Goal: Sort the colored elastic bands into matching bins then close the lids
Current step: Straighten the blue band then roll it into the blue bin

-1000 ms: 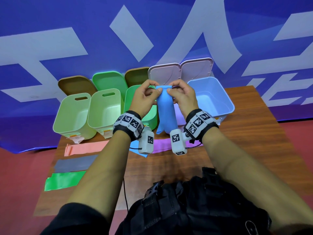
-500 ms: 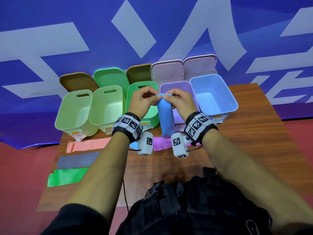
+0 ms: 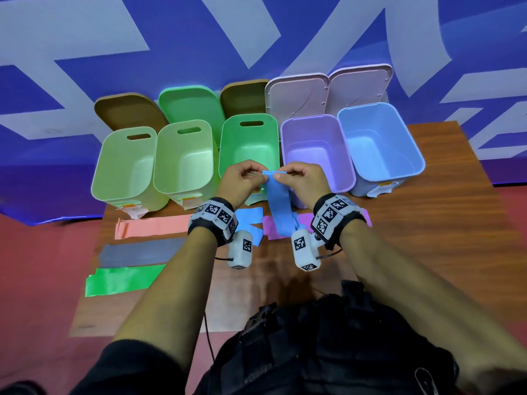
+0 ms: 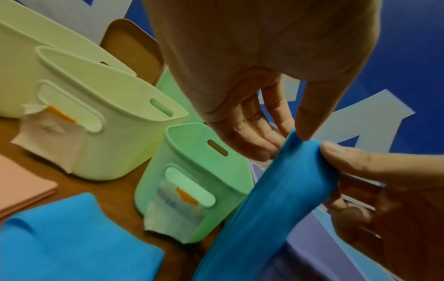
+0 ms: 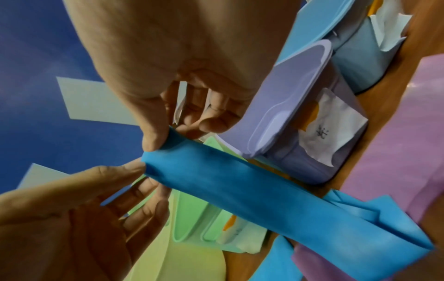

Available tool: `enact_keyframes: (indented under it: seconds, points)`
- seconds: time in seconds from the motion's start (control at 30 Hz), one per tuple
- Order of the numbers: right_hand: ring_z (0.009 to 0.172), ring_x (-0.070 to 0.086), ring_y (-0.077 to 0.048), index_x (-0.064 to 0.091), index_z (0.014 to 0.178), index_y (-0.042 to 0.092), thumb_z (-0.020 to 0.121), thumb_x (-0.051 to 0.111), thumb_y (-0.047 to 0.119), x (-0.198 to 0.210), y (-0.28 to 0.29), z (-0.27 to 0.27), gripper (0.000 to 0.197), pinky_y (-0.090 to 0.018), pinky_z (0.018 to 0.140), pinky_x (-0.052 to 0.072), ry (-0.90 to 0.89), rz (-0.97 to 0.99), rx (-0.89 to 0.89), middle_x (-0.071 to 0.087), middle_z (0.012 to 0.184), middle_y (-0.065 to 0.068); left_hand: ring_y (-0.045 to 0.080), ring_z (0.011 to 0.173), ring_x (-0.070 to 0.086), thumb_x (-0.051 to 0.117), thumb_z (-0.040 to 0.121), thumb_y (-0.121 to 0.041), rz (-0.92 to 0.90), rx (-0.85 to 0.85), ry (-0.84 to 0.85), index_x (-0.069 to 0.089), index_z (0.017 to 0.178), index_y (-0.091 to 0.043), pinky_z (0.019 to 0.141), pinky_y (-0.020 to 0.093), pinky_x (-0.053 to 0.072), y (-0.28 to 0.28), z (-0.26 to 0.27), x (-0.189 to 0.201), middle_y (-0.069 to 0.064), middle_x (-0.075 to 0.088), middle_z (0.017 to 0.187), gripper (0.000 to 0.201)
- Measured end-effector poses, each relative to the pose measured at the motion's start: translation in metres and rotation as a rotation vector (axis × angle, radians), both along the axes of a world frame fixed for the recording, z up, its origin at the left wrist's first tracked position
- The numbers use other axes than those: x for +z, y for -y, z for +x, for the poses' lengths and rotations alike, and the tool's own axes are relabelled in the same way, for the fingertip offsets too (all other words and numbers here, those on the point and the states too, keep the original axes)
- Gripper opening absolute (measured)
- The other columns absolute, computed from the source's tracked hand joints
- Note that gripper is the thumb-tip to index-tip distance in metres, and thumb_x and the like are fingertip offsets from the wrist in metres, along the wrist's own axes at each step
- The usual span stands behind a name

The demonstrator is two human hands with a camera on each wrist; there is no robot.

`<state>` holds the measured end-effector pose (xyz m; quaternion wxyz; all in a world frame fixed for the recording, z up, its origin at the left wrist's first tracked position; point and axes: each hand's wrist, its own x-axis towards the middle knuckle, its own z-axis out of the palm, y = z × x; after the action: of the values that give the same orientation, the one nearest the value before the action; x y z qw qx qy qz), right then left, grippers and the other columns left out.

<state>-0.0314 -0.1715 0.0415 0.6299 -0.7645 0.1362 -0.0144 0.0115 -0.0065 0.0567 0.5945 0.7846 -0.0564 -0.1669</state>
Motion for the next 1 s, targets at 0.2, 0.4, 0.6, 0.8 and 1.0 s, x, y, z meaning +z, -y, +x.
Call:
enact_keyframes:
  seconds: [0.2, 0.4, 0.6, 0.8, 1.0]
  points:
    - [0.075, 0.062, -0.011, 0.079, 0.093, 0.01, 0.083, 0.079, 0.015, -0.031, -0.014, 0.003, 0.012, -0.02, 0.07, 0.05, -0.157, -0.077, 0.021, 0.071, 0.077, 0.003, 0.02, 0.069, 0.055, 0.065, 0.09, -0.004, 0.182, -0.075, -0.068, 0.064, 0.084, -0.016, 0.07, 0.032, 0.051, -0.026, 0.012, -0.048, 0.008, 0.06, 0.074, 0.014]
    - [0.081, 0.066, -0.012, 0.078, 0.101, 0.01, 0.08, 0.082, 0.016, -0.061, -0.029, 0.012, 0.022, -0.02, 0.079, 0.052, -0.285, -0.129, 0.047, 0.075, 0.09, -0.004, 0.022, 0.078, 0.063, 0.067, 0.086, -0.009, 0.421, -0.213, -0.105, 0.064, 0.083, -0.022, 0.079, 0.03, 0.051, -0.042, 0.024, -0.085, 0.003, 0.068, 0.082, 0.014]
    - [0.068, 0.061, -0.014, 0.077, 0.09, 0.013, 0.085, 0.073, 0.011, -0.076, -0.041, 0.026, 0.006, -0.025, 0.066, 0.049, -0.387, -0.298, 0.161, 0.068, 0.071, -0.002, 0.024, 0.085, 0.065, 0.063, 0.084, -0.001, 0.592, -0.35, -0.033, 0.074, 0.091, -0.004, 0.065, 0.015, 0.035, -0.049, 0.026, -0.116, 0.01, 0.074, 0.094, 0.014]
    - [0.076, 0.065, -0.021, 0.074, 0.088, 0.013, 0.084, 0.067, 0.006, -0.096, -0.046, 0.027, 0.011, -0.03, 0.073, 0.052, -0.451, -0.437, 0.303, 0.068, 0.072, 0.001, 0.032, 0.088, 0.067, 0.063, 0.073, -0.014, 0.612, -0.418, -0.153, 0.07, 0.076, -0.012, 0.074, 0.031, 0.049, -0.044, 0.028, -0.145, 0.012, 0.072, 0.084, 0.008]
    - [0.071, 0.062, -0.02, 0.073, 0.087, 0.009, 0.083, 0.068, 0.001, -0.111, -0.041, 0.024, 0.01, -0.036, 0.077, 0.053, -0.485, -0.374, 0.254, 0.064, 0.068, 0.0, 0.03, 0.089, 0.06, 0.075, 0.076, -0.027, 0.744, -0.44, -0.13, 0.053, 0.081, -0.023, 0.068, 0.026, 0.034, -0.034, 0.031, -0.158, 0.007, 0.066, 0.091, 0.022]
